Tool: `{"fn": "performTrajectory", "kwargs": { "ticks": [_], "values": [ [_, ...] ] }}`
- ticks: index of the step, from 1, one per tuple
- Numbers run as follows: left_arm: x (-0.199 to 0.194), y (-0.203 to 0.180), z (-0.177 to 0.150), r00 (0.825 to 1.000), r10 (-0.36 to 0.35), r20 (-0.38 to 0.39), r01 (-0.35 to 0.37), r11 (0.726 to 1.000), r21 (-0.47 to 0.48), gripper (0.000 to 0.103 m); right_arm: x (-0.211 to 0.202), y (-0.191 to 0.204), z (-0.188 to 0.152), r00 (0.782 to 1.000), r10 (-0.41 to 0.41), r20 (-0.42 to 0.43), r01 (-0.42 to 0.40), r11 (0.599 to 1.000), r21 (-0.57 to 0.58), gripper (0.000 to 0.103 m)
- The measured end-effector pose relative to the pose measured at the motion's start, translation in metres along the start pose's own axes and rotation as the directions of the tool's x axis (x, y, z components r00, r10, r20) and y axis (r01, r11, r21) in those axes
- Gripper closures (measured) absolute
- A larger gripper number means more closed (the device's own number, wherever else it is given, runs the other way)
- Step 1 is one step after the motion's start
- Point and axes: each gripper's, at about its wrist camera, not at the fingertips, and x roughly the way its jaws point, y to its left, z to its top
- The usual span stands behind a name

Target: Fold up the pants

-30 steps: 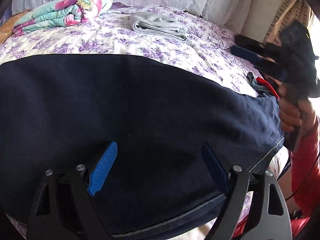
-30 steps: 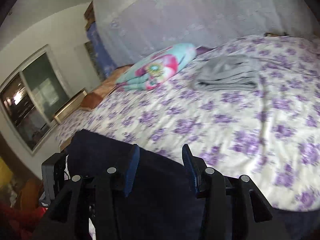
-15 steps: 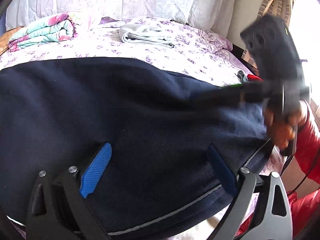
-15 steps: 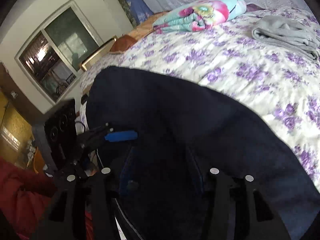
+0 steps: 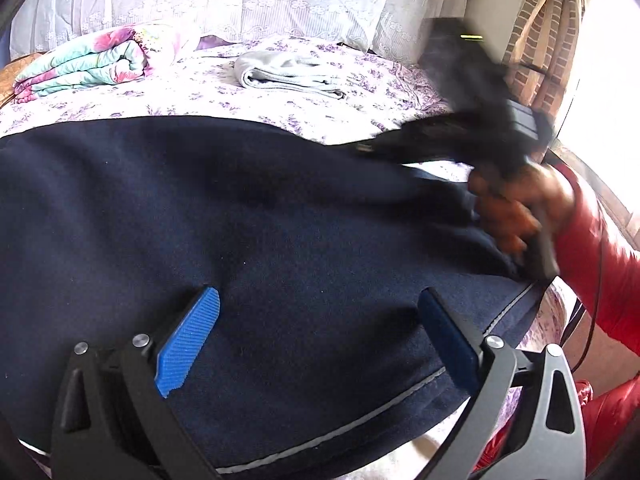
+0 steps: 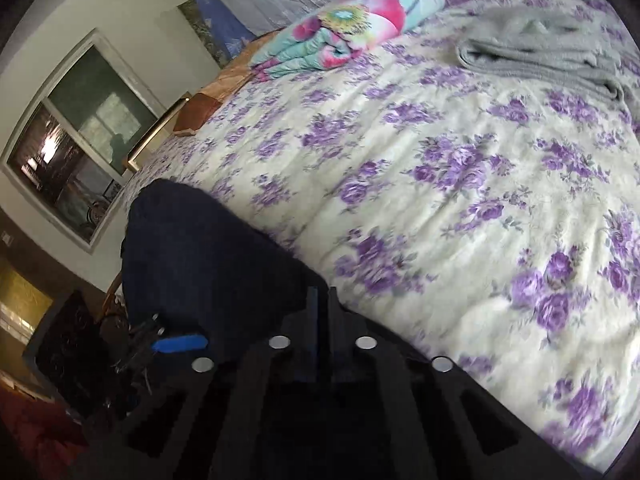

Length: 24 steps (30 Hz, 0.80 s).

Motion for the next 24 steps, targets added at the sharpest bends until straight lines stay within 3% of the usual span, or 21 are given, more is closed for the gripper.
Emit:
{"fn": "performTrajectory", "kwargs": {
  "ticks": [2, 4, 7, 10, 16, 17, 18, 19, 21, 24],
  "values": [
    [0.0, 0.002, 0.001, 1.0, -0.011, 0.0, 0.011, 1.0, -0.008, 0.006, -0.009, 0.027, -0.013, 1.0, -0.001, 0.009, 0.002, 0.996, -0.094, 0.1],
    [0.0, 0.005, 0.002, 1.0, -0.023, 0.001, 0.023, 0.999, -0.024, 0.006, -0.005, 0.043, -0.03, 0.998, 0.041, -0.048, -0.046, 0.993, -0.11, 0.1],
    [0.002, 0.006, 0.003, 1.0, -0.022, 0.0, 0.022, 0.999, -0.03, 0.005, 0.012, 0.039, -0.038, 0.994, 0.05, -0.095, -0.057, 0.996, -0.072, 0.1],
    [0.002, 0.003, 0.001, 1.0, -0.006, 0.004, 0.006, 1.0, -0.014, 0.005, 0.012, 0.022, -0.028, 0.983, 0.147, -0.112, -0.142, 0.989, 0.051, 0.1],
    [0.001, 0.0, -0.003, 1.0, 0.004, 0.018, -0.004, 1.0, -0.002, 0.005, 0.008, 0.01, 0.0, 0.965, 0.258, -0.051, -0.247, 0.955, 0.166, 0.095],
    [0.001, 0.001, -0.003, 1.0, 0.004, 0.019, -0.004, 1.0, -0.002, 0.005, 0.011, 0.007, 0.008, 0.961, 0.274, -0.037, -0.263, 0.946, 0.19, 0.085],
    [0.0, 0.001, -0.004, 1.0, 0.003, 0.02, -0.003, 1.0, -0.002, 0.005, 0.014, 0.004, 0.013, 0.96, 0.28, -0.028, -0.268, 0.939, 0.214, 0.061],
    [0.0, 0.001, -0.004, 1.0, 0.003, 0.021, -0.002, 1.0, -0.003, 0.005, 0.019, 0.0, 0.018, 0.959, 0.282, -0.031, -0.267, 0.933, 0.243, 0.052],
    [0.0, 0.001, -0.004, 1.0, 0.001, 0.024, -0.001, 1.0, -0.003, 0.005, 0.037, -0.004, 0.023, 0.941, 0.329, -0.079, -0.288, 0.9, 0.327, 0.052],
    [-0.001, 0.001, -0.005, 1.0, 0.0, 0.027, 0.0, 1.0, 0.0, 0.005, 0.061, -0.007, 0.015, 0.89, 0.432, -0.144, -0.322, 0.821, 0.472, 0.052]
  ]
}}
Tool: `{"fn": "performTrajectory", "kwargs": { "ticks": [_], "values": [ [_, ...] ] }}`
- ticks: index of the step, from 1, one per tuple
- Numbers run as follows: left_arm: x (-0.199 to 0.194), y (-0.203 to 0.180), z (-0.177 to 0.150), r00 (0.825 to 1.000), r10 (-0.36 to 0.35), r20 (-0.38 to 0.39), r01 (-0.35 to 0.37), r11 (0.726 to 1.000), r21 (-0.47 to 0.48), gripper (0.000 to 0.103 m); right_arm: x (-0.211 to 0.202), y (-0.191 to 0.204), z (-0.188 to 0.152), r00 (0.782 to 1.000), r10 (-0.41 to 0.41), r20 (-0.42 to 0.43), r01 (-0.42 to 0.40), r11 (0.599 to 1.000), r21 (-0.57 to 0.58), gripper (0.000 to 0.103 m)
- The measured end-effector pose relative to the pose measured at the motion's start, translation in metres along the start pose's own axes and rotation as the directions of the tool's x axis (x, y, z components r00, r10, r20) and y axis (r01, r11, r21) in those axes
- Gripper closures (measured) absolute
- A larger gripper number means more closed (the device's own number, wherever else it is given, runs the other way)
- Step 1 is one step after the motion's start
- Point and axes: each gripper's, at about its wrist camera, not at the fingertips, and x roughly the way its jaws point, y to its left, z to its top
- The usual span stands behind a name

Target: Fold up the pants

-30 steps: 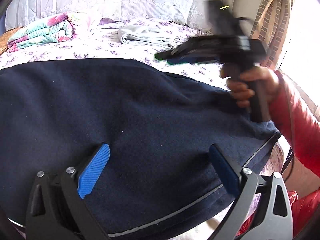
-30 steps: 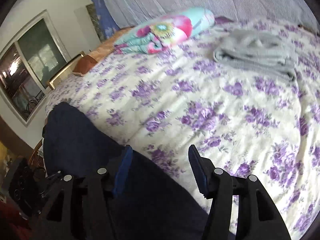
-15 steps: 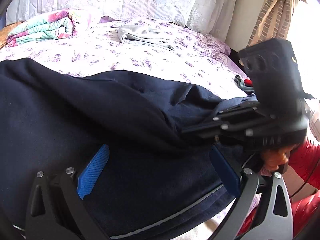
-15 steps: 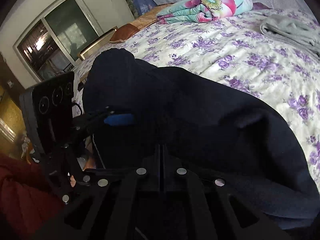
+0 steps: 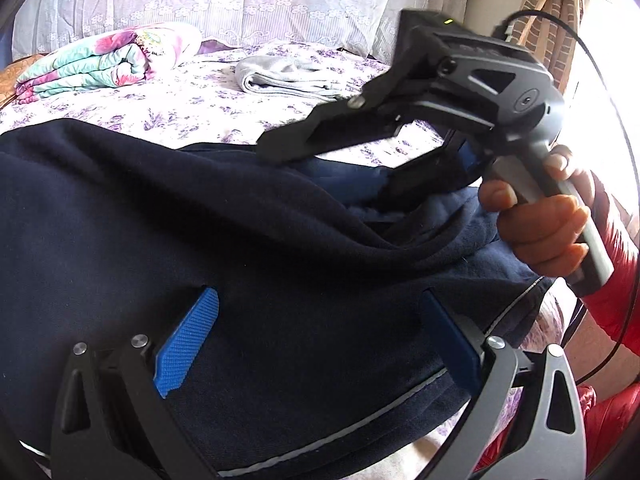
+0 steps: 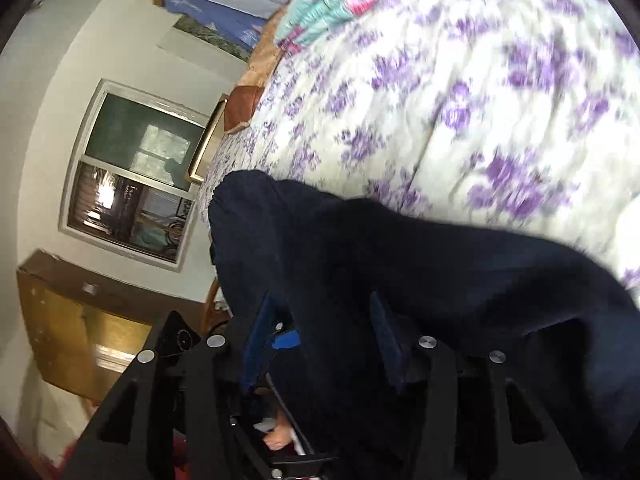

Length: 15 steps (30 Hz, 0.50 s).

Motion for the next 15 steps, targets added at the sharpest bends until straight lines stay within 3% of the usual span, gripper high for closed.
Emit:
{"fn": "performTrajectory", "kwargs": {
  "ticks": [5, 7, 9, 10, 11, 12, 13, 14, 15],
  "values": [
    [-0.002, 0.001, -0.002, 1.0, -0.012, 0.012, 0.012, 1.0, -0.001, 0.005, 0.006, -0.011, 0.008, 0.995, 0.094, 0.029, -0.097, 0.985, 0.142, 0.047],
    [-0.002, 0.001, -0.002, 1.0, -0.012, 0.011, 0.012, 1.0, 0.0, 0.005, 0.015, -0.014, 0.017, 0.995, 0.094, 0.046, -0.101, 0.978, 0.182, 0.047],
    [-0.002, 0.0, -0.002, 1.0, -0.012, 0.011, 0.012, 1.0, 0.0, 0.005, 0.006, -0.017, 0.03, 0.982, 0.086, 0.167, -0.118, 0.974, 0.191, 0.048],
    [-0.002, 0.0, -0.002, 1.0, -0.012, 0.012, 0.012, 1.0, -0.001, 0.005, -0.007, -0.015, 0.039, 0.965, 0.046, 0.259, -0.086, 0.986, 0.144, 0.052],
    [-0.002, 0.0, -0.002, 1.0, -0.011, 0.012, 0.011, 1.0, -0.001, 0.005, -0.026, -0.011, 0.047, 0.928, -0.014, 0.371, -0.018, 0.996, 0.082, 0.053],
    [-0.002, 0.001, -0.002, 1.0, -0.012, 0.011, 0.012, 1.0, 0.0, 0.005, -0.048, -0.007, 0.052, 0.869, -0.085, 0.487, 0.074, 0.996, 0.041, 0.052],
    [-0.002, 0.0, -0.002, 1.0, -0.012, 0.011, 0.012, 1.0, 0.001, 0.005, -0.064, -0.005, 0.054, 0.835, -0.117, 0.538, 0.117, 0.993, 0.034, 0.052],
    [-0.002, 0.001, -0.002, 1.0, -0.012, 0.012, 0.012, 1.0, 0.001, 0.005, -0.075, -0.005, 0.054, 0.836, -0.097, 0.54, 0.094, 0.995, 0.033, 0.052],
    [-0.003, 0.001, -0.003, 1.0, -0.013, 0.014, 0.013, 1.0, 0.001, 0.005, -0.082, -0.006, 0.051, 0.854, -0.059, 0.517, 0.05, 0.998, 0.032, 0.052]
  ]
}}
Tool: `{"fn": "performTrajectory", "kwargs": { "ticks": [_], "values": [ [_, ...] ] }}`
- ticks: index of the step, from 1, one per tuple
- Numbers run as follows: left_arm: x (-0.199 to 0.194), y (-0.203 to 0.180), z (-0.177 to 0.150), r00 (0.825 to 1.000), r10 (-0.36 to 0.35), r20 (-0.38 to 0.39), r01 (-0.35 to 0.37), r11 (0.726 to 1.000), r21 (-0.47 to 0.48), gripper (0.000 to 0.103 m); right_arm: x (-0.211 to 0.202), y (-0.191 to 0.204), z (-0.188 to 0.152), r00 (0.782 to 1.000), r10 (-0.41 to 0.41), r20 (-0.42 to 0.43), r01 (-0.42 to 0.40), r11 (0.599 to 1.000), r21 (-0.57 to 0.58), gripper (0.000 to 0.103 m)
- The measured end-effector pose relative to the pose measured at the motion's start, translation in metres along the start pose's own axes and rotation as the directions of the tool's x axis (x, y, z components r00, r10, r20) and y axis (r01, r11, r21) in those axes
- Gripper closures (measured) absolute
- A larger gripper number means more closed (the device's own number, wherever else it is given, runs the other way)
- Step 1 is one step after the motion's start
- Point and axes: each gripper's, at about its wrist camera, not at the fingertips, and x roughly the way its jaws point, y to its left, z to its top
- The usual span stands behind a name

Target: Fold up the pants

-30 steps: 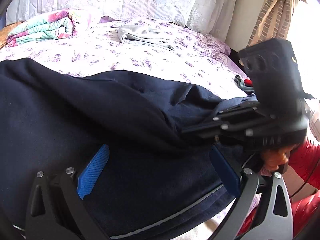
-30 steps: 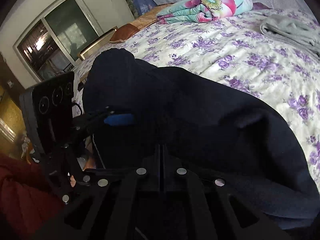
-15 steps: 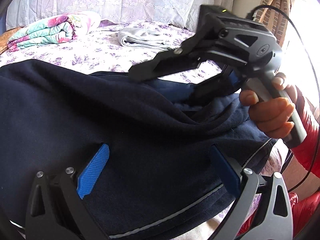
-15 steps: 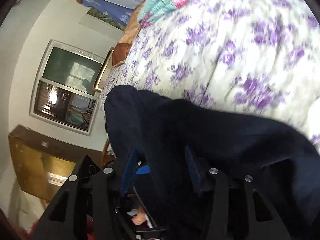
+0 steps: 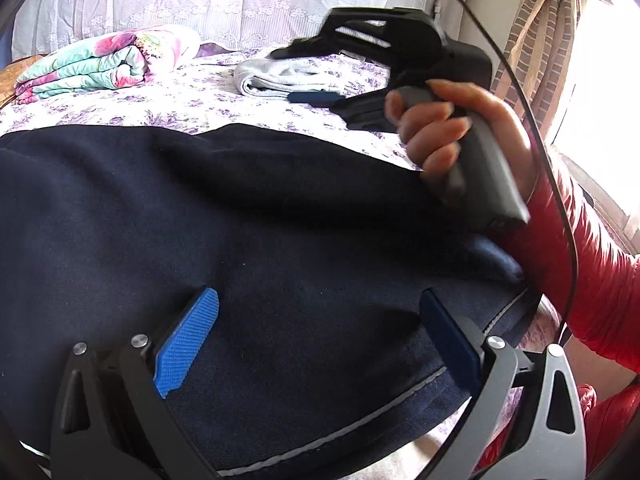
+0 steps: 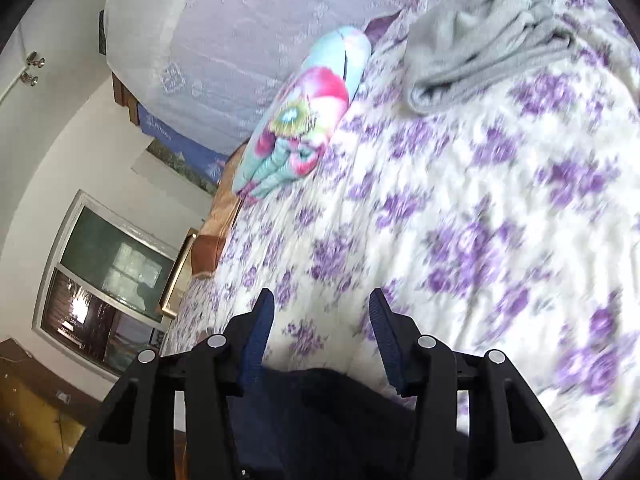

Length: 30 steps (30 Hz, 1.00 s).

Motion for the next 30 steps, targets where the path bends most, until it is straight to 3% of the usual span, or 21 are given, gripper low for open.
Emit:
{"fn": "performTrajectory", "kwargs": {
  "ticks": [3, 5, 8, 11, 12, 16, 20, 24, 26, 28, 30],
  "values": [
    [-0.001, 0.001, 0.0, 1.0, -0.008, 0.009, 0.008, 1.0, -0.004, 0.005, -0.006, 0.006, -0.011, 0.99, 0.001, -0.139, -0.006, 0.999, -0.031, 0.047],
    [-0.001, 0.002, 0.0, 1.0, -0.014, 0.012, 0.014, 1.0, -0.007, 0.005, 0.004, 0.006, -0.027, 0.97, -0.003, -0.243, -0.002, 1.0, -0.02, 0.047],
    [-0.002, 0.002, 0.0, 1.0, -0.017, 0.014, 0.017, 1.0, -0.009, 0.005, 0.026, -0.003, -0.054, 0.93, 0.014, -0.367, 0.002, 0.999, 0.043, 0.047],
    [-0.001, 0.002, 0.001, 1.0, -0.017, 0.013, 0.017, 1.0, -0.009, 0.005, 0.053, -0.002, -0.079, 0.868, 0.106, -0.486, -0.028, 0.986, 0.165, 0.042],
    [-0.002, 0.002, 0.001, 1.0, -0.017, 0.014, 0.017, 1.0, -0.008, 0.005, 0.054, 0.003, -0.084, 0.859, 0.118, -0.498, -0.037, 0.985, 0.17, 0.039],
    [-0.002, 0.002, 0.0, 1.0, -0.018, 0.014, 0.018, 1.0, -0.008, 0.005, 0.071, 0.009, -0.075, 0.888, 0.153, -0.435, -0.07, 0.977, 0.2, 0.034],
    [-0.002, 0.002, 0.0, 1.0, -0.018, 0.013, 0.018, 1.0, -0.008, 0.005, 0.075, -0.01, -0.046, 0.96, 0.091, -0.264, -0.025, 0.969, 0.244, 0.04],
    [-0.002, 0.001, 0.0, 1.0, -0.018, 0.012, 0.018, 1.0, -0.009, 0.005, 0.062, -0.007, -0.018, 0.984, 0.043, -0.173, -0.017, 0.989, 0.15, 0.044],
    [-0.003, 0.001, 0.0, 1.0, -0.017, 0.012, 0.018, 1.0, -0.008, 0.005, 0.039, -0.002, 0.005, 0.996, -0.082, -0.034, 0.082, 0.997, -0.004, 0.044],
    [-0.003, 0.001, 0.0, 1.0, -0.017, 0.013, 0.018, 1.0, -0.01, 0.005, 0.013, -0.012, 0.025, 0.99, -0.137, 0.028, 0.137, 0.991, -0.004, 0.043],
    [-0.003, 0.001, 0.001, 1.0, -0.018, 0.013, 0.018, 1.0, -0.011, 0.005, -0.001, -0.018, 0.026, 0.998, -0.064, -0.01, 0.064, 0.997, 0.051, 0.043]
  ]
}}
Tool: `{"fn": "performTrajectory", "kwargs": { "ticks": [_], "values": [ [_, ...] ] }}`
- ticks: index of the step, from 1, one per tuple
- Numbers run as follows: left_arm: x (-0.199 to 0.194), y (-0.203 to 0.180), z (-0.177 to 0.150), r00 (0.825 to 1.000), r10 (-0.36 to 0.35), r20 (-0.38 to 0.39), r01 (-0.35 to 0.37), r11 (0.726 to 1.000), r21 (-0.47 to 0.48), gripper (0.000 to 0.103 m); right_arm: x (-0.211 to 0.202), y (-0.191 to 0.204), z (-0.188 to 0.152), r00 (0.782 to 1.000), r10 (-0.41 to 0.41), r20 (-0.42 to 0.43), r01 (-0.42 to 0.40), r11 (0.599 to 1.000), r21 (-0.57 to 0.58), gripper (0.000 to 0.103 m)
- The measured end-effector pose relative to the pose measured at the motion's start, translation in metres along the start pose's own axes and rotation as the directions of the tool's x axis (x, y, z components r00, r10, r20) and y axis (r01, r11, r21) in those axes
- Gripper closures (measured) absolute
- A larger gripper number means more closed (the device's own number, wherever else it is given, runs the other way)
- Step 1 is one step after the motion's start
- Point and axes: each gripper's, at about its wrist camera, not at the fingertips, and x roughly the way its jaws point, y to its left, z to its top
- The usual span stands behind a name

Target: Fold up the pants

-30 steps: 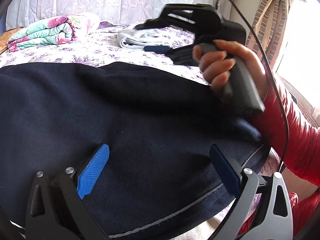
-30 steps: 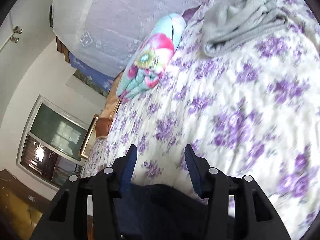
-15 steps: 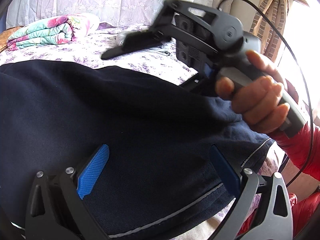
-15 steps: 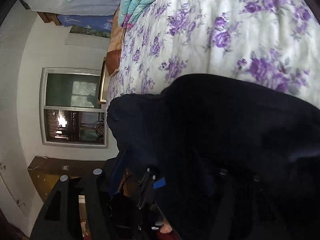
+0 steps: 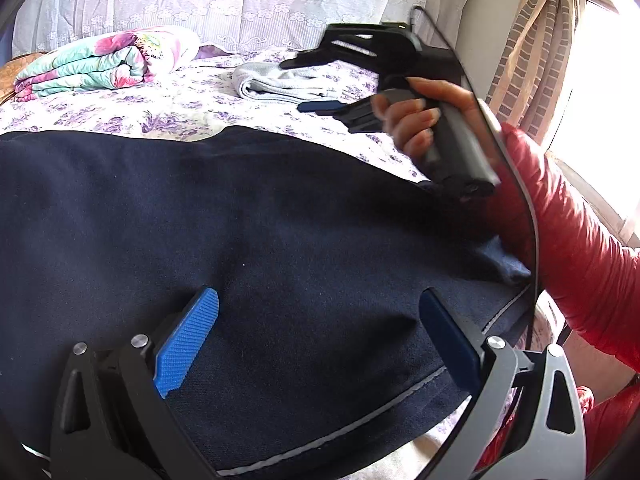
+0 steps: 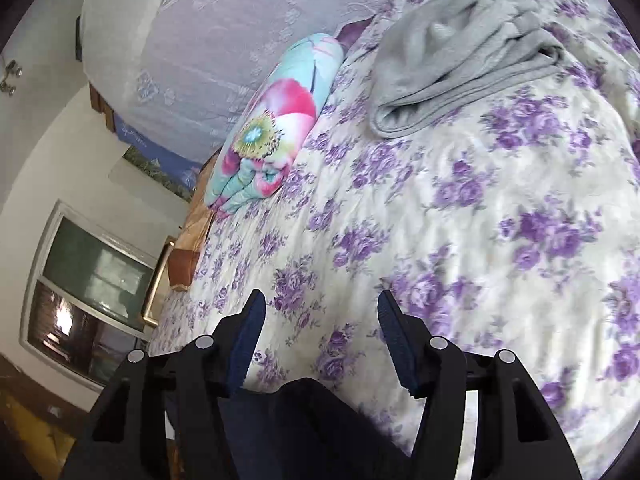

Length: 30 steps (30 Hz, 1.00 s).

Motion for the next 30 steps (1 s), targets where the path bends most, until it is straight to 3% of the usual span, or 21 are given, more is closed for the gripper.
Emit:
{"fn": "performTrajectory", "kwargs": {
  "ticks": [4, 7, 9, 11, 12, 13, 14, 15, 17, 18, 19, 21, 23, 25, 26, 27, 28, 29, 30],
  "values": [
    [0.0, -0.001, -0.001, 1.0, 0.0, -0.001, 0.0, 1.0, 0.0, 0.005, 0.008, 0.038, -0.05, 0.985, 0.035, -0.17, -0.064, 0.984, -0.168, 0.043],
    [0.0, -0.002, -0.001, 1.0, 0.003, -0.002, -0.003, 1.0, 0.001, 0.005, 0.042, 0.061, -0.087, 0.947, 0.069, -0.314, -0.131, 0.975, -0.18, 0.043],
    [0.002, 0.0, 0.001, 1.0, 0.009, -0.009, -0.009, 1.0, 0.0, 0.005, 0.063, 0.059, -0.093, 0.951, -0.019, -0.308, -0.052, 0.974, -0.22, 0.046],
    [0.003, -0.001, 0.003, 1.0, 0.018, -0.023, -0.018, 1.0, -0.003, 0.005, 0.077, 0.043, -0.08, 0.966, -0.14, -0.216, 0.078, 0.959, -0.272, 0.062],
    [0.003, -0.001, 0.006, 0.999, 0.035, -0.037, -0.035, 0.999, -0.014, 0.005, 0.077, 0.034, -0.073, 0.969, -0.157, -0.192, 0.1, 0.956, -0.277, 0.093],
    [0.0, 0.001, 0.01, 0.997, 0.054, -0.048, -0.055, 0.998, -0.028, 0.005, 0.073, 0.023, -0.066, 0.974, -0.15, -0.171, 0.107, 0.965, -0.239, 0.103],
    [-0.008, 0.005, 0.017, 0.995, 0.082, -0.056, -0.085, 0.995, -0.057, 0.005, 0.062, 0.015, -0.062, 0.983, -0.126, -0.136, 0.1, 0.978, -0.181, 0.1],
    [-0.018, 0.01, 0.023, 0.995, 0.097, -0.039, -0.1, 0.992, -0.082, 0.006, 0.046, 0.013, -0.061, 0.987, -0.137, -0.088, 0.123, 0.981, -0.15, 0.09],
    [-0.054, 0.03, 0.042, 0.989, 0.14, 0.048, -0.133, 0.983, -0.129, 0.006, 0.017, 0.019, -0.063, 0.994, -0.093, -0.049, 0.082, 0.977, -0.198, 0.077],
    [-0.064, 0.04, 0.048, 0.984, 0.166, 0.069, -0.154, 0.977, -0.148, 0.006, 0.002, 0.025, -0.067, 0.996, -0.082, -0.026, 0.075, 0.971, -0.225, 0.062],
    [-0.075, 0.056, 0.058, 0.976, 0.203, 0.08, -0.187, 0.966, -0.178, 0.005, -0.013, 0.031, -0.074, 0.997, -0.071, -0.002, 0.068, 0.965, -0.252, 0.055],
    [-0.078, 0.086, 0.067, 0.96, 0.275, 0.055, -0.255, 0.938, -0.234, 0.005, -0.031, 0.042, -0.09, 0.999, -0.048, 0.002, 0.046, 0.954, -0.295, 0.05],
    [-0.064, 0.123, 0.065, 0.932, 0.36, -0.03, -0.353, 0.889, -0.292, 0.006, -0.038, 0.043, -0.111, 0.998, -0.048, -0.033, 0.036, 0.948, -0.316, 0.042],
    [-0.044, 0.146, 0.055, 0.933, 0.349, -0.083, -0.358, 0.889, -0.285, 0.006, -0.036, 0.032, -0.13, 0.993, -0.089, -0.078, 0.059, 0.944, -0.324, 0.033],
    [-0.041, 0.143, 0.055, 0.922, 0.38, -0.074, -0.386, 0.887, -0.254, 0.006, -0.032, 0.019, -0.136, 0.988, -0.121, -0.092, 0.086, 0.944, -0.318, 0.033],
    [-0.037, 0.134, 0.056, 0.903, 0.423, -0.083, -0.43, 0.877, -0.215, 0.006, -0.033, 0.002, -0.138, 0.988, -0.127, -0.092, 0.095, 0.951, -0.295, 0.042],
    [-0.033, 0.125, 0.058, 0.877, 0.471, -0.096, -0.48, 0.86, -0.171, 0.006, -0.041, -0.013, -0.14, 0.992, -0.109, -0.065, 0.089, 0.964, -0.251, 0.069],
    [-0.029, 0.122, 0.059, 0.861, 0.499, -0.103, -0.509, 0.849, -0.144, 0.006, -0.057, -0.025, -0.136, 0.993, -0.111, -0.028, 0.104, 0.977, -0.184, 0.076],
    [-0.027, 0.123, 0.061, 0.852, 0.512, -0.109, -0.523, 0.842, -0.13, 0.006, -0.078, -0.034, -0.134, 0.994, -0.104, 0.014, 0.105, 0.986, -0.13, 0.078]
  ]
}}
